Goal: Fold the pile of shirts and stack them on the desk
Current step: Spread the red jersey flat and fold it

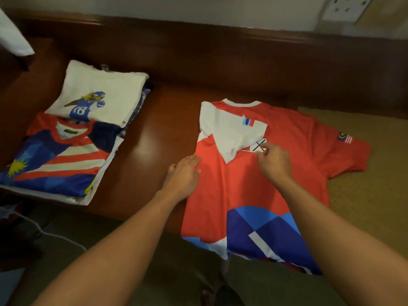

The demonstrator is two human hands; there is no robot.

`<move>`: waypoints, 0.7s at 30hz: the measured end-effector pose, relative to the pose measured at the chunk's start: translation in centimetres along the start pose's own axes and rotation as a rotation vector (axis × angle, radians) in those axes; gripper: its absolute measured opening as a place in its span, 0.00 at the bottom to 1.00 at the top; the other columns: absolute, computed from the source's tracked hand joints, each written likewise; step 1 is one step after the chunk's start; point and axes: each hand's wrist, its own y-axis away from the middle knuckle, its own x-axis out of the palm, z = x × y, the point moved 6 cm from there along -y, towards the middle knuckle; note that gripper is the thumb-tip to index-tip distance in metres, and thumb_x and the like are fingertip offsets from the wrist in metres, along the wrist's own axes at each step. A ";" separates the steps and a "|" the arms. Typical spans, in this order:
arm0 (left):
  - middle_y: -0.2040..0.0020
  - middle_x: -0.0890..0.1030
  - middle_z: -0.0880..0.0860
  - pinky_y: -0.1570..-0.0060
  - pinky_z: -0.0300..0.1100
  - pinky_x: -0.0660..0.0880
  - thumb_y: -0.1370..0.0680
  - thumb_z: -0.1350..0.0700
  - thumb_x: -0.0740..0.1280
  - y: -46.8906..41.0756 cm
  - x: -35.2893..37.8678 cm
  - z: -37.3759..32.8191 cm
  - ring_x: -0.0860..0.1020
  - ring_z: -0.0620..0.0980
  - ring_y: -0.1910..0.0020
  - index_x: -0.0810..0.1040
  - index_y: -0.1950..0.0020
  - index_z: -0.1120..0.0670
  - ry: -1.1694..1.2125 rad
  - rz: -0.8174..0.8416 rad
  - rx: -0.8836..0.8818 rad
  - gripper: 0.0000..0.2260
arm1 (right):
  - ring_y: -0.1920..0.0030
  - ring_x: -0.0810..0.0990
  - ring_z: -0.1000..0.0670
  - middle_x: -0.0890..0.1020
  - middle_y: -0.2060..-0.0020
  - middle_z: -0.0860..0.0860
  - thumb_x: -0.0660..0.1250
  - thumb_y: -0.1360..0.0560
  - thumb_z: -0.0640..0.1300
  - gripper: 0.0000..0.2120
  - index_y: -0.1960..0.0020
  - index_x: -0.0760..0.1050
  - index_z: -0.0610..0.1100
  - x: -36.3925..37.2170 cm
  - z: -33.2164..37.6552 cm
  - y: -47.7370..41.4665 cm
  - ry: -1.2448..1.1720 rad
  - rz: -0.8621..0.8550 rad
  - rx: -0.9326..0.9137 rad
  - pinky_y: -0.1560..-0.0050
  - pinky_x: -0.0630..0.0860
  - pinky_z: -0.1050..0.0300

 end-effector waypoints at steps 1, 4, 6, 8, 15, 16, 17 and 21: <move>0.19 0.60 0.48 0.25 0.56 0.56 0.15 0.50 0.58 -1.2 -0.3 0.0 0.58 0.48 0.20 0.63 0.20 0.49 -0.002 0.012 -0.004 0.22 | 0.43 0.80 0.37 0.84 0.45 0.40 0.68 0.23 0.43 0.17 0.35 0.79 0.43 -0.2 -0.2 -0.9 -0.041 -0.013 0.047 0.43 0.75 0.49; 0.18 0.57 0.48 0.24 0.58 0.54 0.15 0.49 0.56 -4.5 -1.0 0.0 0.55 0.49 0.19 0.59 0.18 0.49 -0.015 0.052 -0.019 0.24 | 0.40 0.79 0.37 0.83 0.43 0.39 0.68 0.22 0.45 0.19 0.32 0.75 0.41 -0.2 -0.8 -3.7 -0.112 -0.039 0.151 0.42 0.74 0.50; 0.17 0.53 0.48 0.24 0.59 0.51 0.14 0.48 0.55 -6.8 -1.6 0.0 0.52 0.49 0.19 0.57 0.18 0.47 -0.020 0.045 -0.038 0.24 | 0.35 0.77 0.38 0.81 0.38 0.38 0.69 0.22 0.46 0.24 0.28 0.72 0.39 -0.3 -1.0 -5.6 -0.135 -0.061 0.219 0.39 0.73 0.50; 0.17 0.50 0.47 0.23 0.59 0.50 0.14 0.47 0.53 -9.0 -2.3 -0.1 0.49 0.49 0.18 0.55 0.18 0.47 -0.032 0.021 -0.051 0.24 | 0.34 0.76 0.37 0.79 0.36 0.37 0.70 0.22 0.48 0.26 0.30 0.71 0.36 -0.3 -0.9 -7.4 -0.135 -0.067 0.280 0.40 0.74 0.49; 0.17 0.43 0.46 0.23 0.63 0.43 0.14 0.44 0.49 -15.7 -2.9 -1.0 0.42 0.50 0.18 0.46 0.17 0.47 -0.198 0.105 0.042 0.26 | 0.50 0.82 0.41 0.84 0.47 0.42 0.71 0.23 0.51 0.17 0.45 0.81 0.37 2.2 -0.6 -11.9 -0.081 0.069 0.259 0.57 0.72 0.56; 0.17 0.42 0.46 0.24 0.64 0.41 0.14 0.43 0.48 -16.3 -2.7 -0.9 0.40 0.50 0.18 0.45 0.17 0.46 -0.232 0.131 0.048 0.27 | 0.51 0.81 0.43 0.84 0.49 0.46 0.70 0.22 0.49 0.14 0.45 0.80 0.38 1.9 -0.5 -12.1 -0.153 0.043 0.246 0.56 0.73 0.56; 0.17 0.40 0.45 0.25 0.66 0.39 0.14 0.41 0.46 -16.8 -2.6 -0.9 0.39 0.51 0.18 0.43 0.17 0.45 -0.269 0.156 0.053 0.27 | 0.53 0.79 0.46 0.82 0.53 0.50 0.68 0.21 0.46 0.09 0.47 0.78 0.40 1.4 -0.6 -12.1 -0.245 0.006 0.247 0.56 0.71 0.56; 0.18 0.36 0.44 0.29 0.71 0.33 0.16 0.37 0.44 -19.0 -2.4 -1.2 0.36 0.54 0.19 0.38 0.18 0.41 -0.394 0.186 0.111 0.28 | 0.58 0.76 0.46 0.74 0.63 0.53 0.68 0.23 0.42 0.07 0.54 0.70 0.45 0.4 -2.2 -12.6 -0.377 -0.059 0.286 0.60 0.69 0.55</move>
